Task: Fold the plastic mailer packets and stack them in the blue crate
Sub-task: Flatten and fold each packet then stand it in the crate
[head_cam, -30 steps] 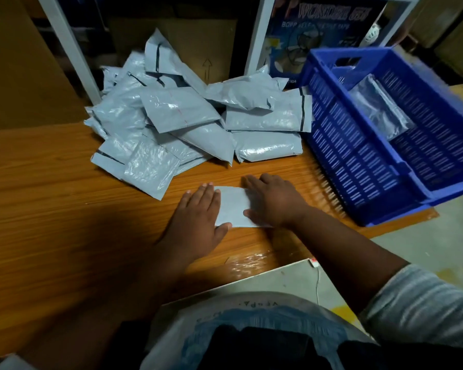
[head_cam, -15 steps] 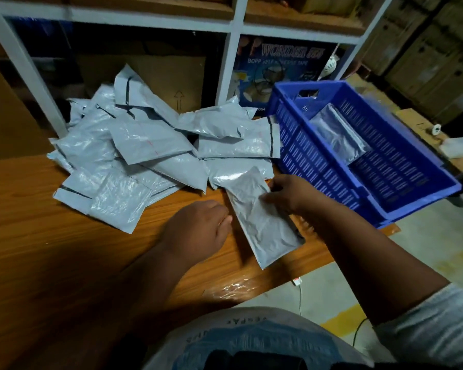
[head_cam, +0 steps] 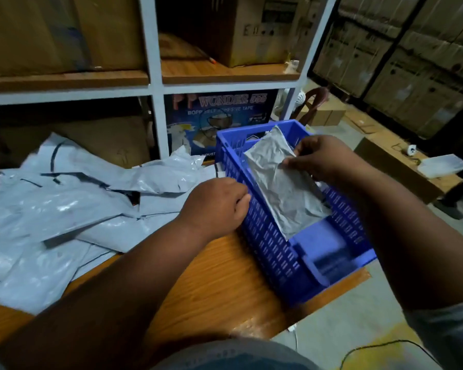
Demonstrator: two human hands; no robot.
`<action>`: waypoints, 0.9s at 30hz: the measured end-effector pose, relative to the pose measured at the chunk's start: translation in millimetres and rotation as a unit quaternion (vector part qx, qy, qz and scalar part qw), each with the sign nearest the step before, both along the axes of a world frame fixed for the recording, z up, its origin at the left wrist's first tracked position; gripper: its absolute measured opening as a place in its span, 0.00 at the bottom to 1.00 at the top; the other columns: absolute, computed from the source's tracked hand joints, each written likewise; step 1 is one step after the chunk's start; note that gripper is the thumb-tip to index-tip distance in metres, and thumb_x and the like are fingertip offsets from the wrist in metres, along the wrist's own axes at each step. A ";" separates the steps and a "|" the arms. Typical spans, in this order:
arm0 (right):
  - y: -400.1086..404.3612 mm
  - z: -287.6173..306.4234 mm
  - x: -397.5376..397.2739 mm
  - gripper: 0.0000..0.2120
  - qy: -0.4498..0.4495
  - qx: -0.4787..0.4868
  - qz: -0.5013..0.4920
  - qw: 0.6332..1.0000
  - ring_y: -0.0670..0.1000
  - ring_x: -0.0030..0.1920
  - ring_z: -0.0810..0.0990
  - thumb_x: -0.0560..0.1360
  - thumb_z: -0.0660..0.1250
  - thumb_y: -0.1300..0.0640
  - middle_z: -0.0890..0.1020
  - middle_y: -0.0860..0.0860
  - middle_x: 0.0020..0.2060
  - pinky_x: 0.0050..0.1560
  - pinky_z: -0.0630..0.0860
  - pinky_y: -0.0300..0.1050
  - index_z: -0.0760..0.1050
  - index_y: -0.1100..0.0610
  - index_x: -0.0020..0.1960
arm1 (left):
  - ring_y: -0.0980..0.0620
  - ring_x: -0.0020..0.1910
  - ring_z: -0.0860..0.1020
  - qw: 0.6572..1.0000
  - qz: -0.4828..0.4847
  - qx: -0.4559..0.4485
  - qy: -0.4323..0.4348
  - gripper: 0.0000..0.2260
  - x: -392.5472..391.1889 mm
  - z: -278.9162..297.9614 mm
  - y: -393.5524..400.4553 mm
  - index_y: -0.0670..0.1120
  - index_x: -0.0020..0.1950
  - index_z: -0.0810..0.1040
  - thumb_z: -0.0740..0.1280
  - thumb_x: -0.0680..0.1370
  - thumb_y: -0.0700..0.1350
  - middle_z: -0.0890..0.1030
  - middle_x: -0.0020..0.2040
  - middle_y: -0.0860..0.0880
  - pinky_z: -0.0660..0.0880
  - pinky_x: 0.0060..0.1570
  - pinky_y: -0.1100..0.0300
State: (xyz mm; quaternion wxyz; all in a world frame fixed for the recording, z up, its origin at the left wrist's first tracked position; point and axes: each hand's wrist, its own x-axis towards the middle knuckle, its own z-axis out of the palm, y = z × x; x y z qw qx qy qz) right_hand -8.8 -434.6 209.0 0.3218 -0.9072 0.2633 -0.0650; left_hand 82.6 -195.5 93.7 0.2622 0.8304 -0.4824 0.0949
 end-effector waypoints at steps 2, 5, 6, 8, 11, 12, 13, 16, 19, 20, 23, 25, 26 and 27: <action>-37.7 6.8 7.6 0.14 -0.019 -0.056 -0.003 0.998 0.52 0.39 0.78 0.74 0.81 0.50 0.83 0.55 0.39 0.38 0.71 0.46 0.82 0.60 0.47 | 0.47 0.41 0.76 1.000 -0.002 0.009 0.003 0.15 12.1 4.7 -31.7 0.49 0.46 0.79 0.59 0.84 0.55 0.78 0.41 0.51 0.76 0.41 0.47; -92.6 -2.4 33.1 0.09 0.021 -0.150 0.021 0.988 0.57 0.45 0.81 0.76 0.79 0.54 0.85 0.57 0.43 0.41 0.71 0.49 0.85 0.60 0.48 | 0.44 0.45 0.78 0.999 -0.025 0.026 0.009 0.18 25.6 2.7 -70.6 0.47 0.48 0.82 0.57 0.82 0.56 0.80 0.44 0.49 0.77 0.44 0.47; -109.2 -12.7 44.1 0.09 0.045 -0.175 0.033 0.983 0.59 0.46 0.82 0.75 0.79 0.54 0.85 0.58 0.43 0.43 0.73 0.50 0.86 0.59 0.48 | 0.43 0.45 0.78 0.999 -0.031 0.031 0.008 0.19 28.2 -0.6 -79.9 0.47 0.48 0.83 0.56 0.81 0.56 0.81 0.44 0.49 0.77 0.45 0.48; -137.2 -41.0 67.5 0.10 0.088 -0.216 0.054 0.971 0.61 0.46 0.83 0.74 0.79 0.52 0.86 0.59 0.42 0.44 0.74 0.50 0.86 0.58 0.48 | 0.42 0.44 0.76 0.999 -0.021 0.038 0.001 0.19 32.4 -10.2 -93.0 0.47 0.47 0.83 0.57 0.81 0.56 0.81 0.42 0.49 0.76 0.46 0.48; -164.0 -83.8 100.8 0.10 0.143 -0.248 0.089 0.954 0.61 0.50 0.84 0.74 0.77 0.52 0.87 0.59 0.45 0.46 0.74 0.48 0.87 0.59 0.49 | 0.48 0.43 0.67 1.000 0.015 0.022 -0.007 0.16 37.3 -25.9 -99.0 0.48 0.44 0.82 0.59 0.82 0.53 0.78 0.40 0.51 0.73 0.47 0.46; -169.4 -95.7 109.7 0.11 0.164 -0.252 0.103 0.948 0.61 0.50 0.85 0.75 0.76 0.52 0.86 0.58 0.45 0.48 0.75 0.49 0.87 0.60 0.51 | 0.49 0.43 0.65 1.000 0.015 0.012 -0.007 0.15 37.4 -28.4 -99.4 0.47 0.43 0.81 0.60 0.83 0.52 0.77 0.40 0.51 0.71 0.46 0.47; -173.3 -106.3 118.2 0.12 0.186 -0.252 0.114 0.943 0.61 0.50 0.85 0.76 0.76 0.52 0.86 0.58 0.44 0.49 0.76 0.49 0.87 0.61 0.51 | 0.49 0.43 0.64 1.000 0.011 0.009 -0.007 0.14 37.6 -29.7 -99.5 0.47 0.42 0.79 0.61 0.83 0.50 0.76 0.40 0.51 0.69 0.46 0.49; -181.1 -129.4 139.7 0.14 0.222 -0.240 0.117 0.938 0.61 0.54 0.85 0.76 0.76 0.51 0.85 0.59 0.46 0.53 0.78 0.51 0.85 0.61 0.54 | 0.48 0.40 0.64 1.000 0.004 0.008 -0.021 0.12 38.4 -28.5 -99.5 0.46 0.40 0.76 0.64 0.83 0.46 0.74 0.38 0.50 0.67 0.45 0.50; -187.8 -140.7 153.7 0.17 0.230 -0.251 0.109 0.934 0.63 0.60 0.84 0.75 0.76 0.51 0.85 0.60 0.57 0.61 0.79 0.56 0.84 0.60 0.59 | 0.45 0.38 0.65 0.999 0.000 0.006 -0.033 0.13 36.8 -25.8 -100.3 0.45 0.38 0.74 0.65 0.83 0.44 0.72 0.38 0.49 0.64 0.46 0.52; -189.0 -142.8 155.5 0.17 0.229 -0.256 0.107 0.933 0.64 0.61 0.83 0.77 0.73 0.51 0.85 0.61 0.58 0.62 0.78 0.57 0.84 0.60 0.61 | 0.44 0.38 0.65 0.999 0.000 0.002 -0.032 0.13 35.6 -25.5 -99.5 0.44 0.38 0.74 0.65 0.84 0.43 0.72 0.38 0.49 0.62 0.47 0.53; -184.0 -141.9 148.9 0.11 0.208 -0.303 0.116 0.923 0.64 0.59 0.83 0.82 0.66 0.57 0.84 0.62 0.57 0.54 0.78 0.55 0.82 0.60 0.61 | 0.43 0.38 0.65 1.000 0.003 0.004 -0.031 0.14 33.9 -26.4 -98.2 0.44 0.40 0.76 0.63 0.85 0.44 0.73 0.40 0.47 0.64 0.47 0.52; -180.5 -138.9 144.4 0.10 0.188 -0.336 0.111 0.916 0.64 0.57 0.84 0.83 0.64 0.60 0.84 0.62 0.56 0.49 0.76 0.53 0.81 0.60 0.60 | 0.42 0.40 0.67 0.999 0.009 0.015 -0.029 0.14 32.3 -27.3 -99.4 0.44 0.42 0.77 0.62 0.86 0.46 0.76 0.42 0.47 0.68 0.47 0.49; -177.2 -134.5 142.2 0.10 0.176 -0.345 0.110 0.916 0.64 0.56 0.84 0.83 0.63 0.60 0.84 0.62 0.56 0.48 0.75 0.53 0.81 0.60 0.60 | 0.42 0.42 0.69 0.999 0.010 0.019 -0.028 0.14 31.1 -27.4 -99.1 0.44 0.44 0.79 0.62 0.86 0.46 0.77 0.45 0.47 0.69 0.48 0.47; -171.0 -127.8 138.7 0.09 0.154 -0.346 0.112 0.919 0.64 0.56 0.84 0.83 0.63 0.59 0.84 0.61 0.55 0.48 0.76 0.53 0.81 0.59 0.59 | 0.41 0.45 0.72 0.999 0.009 0.018 -0.027 0.13 29.6 -27.4 -98.8 0.44 0.46 0.80 0.62 0.86 0.46 0.79 0.49 0.46 0.71 0.50 0.47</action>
